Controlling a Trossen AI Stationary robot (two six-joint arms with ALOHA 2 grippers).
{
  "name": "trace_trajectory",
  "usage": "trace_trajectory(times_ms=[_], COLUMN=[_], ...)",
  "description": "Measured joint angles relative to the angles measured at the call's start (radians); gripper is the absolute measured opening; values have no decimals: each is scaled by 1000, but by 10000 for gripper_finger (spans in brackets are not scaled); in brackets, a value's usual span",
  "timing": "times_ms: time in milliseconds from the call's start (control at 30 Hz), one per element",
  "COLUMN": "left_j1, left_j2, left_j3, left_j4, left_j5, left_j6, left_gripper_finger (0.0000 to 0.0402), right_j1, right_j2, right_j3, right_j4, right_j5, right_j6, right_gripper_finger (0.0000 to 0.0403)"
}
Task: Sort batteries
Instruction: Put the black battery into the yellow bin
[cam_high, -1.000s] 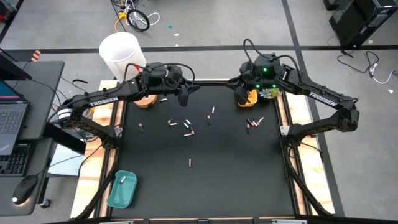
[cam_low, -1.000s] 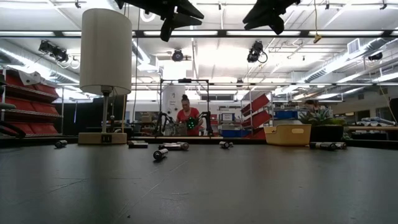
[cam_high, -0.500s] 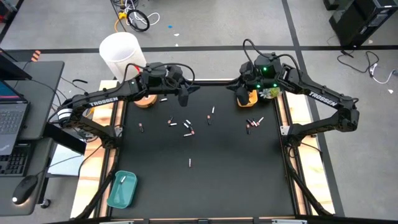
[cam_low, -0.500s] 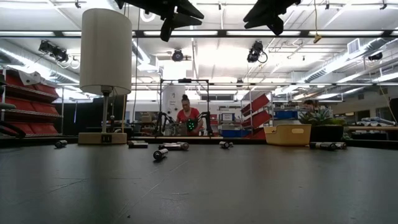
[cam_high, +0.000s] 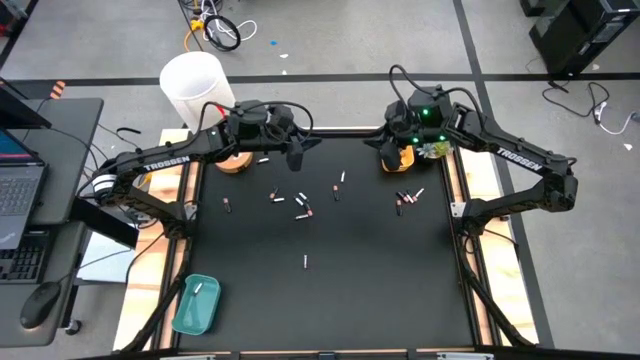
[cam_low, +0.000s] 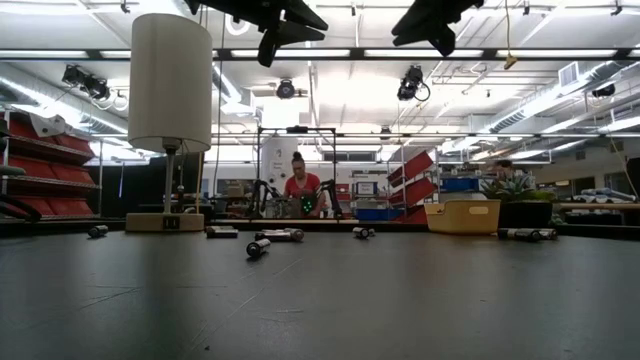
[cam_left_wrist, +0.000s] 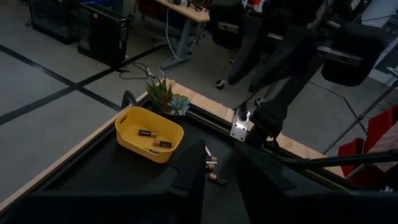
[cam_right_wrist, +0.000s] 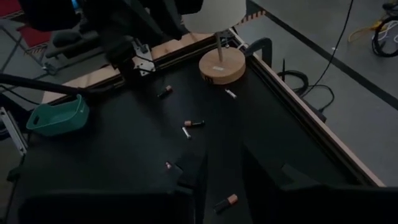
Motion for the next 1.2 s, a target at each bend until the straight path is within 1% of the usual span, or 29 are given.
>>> trace_trajectory(times_ms=[333,533,700,967,1200], left_j1=[0,0,0,0,0], left_j2=[0,0,0,0,0], left_j3=[0,0,0,0,0], left_j4=[0,0,0,0,0], left_j5=[0,0,0,0,0], left_j6=[0,0,0,0,0], left_gripper_finger=[99,99,99,99,99], right_j1=[1,-10,-18,-6,12], right_j2=[-2,-2,-2,-2,-1], right_j3=[0,0,0,0,0], right_j4=[-21,-20,-20,19,-32], right_j5=[9,3,-16,-9,0], right_j6=[25,-39,-41,53,70], right_gripper_finger=[82,79,75,74,74])
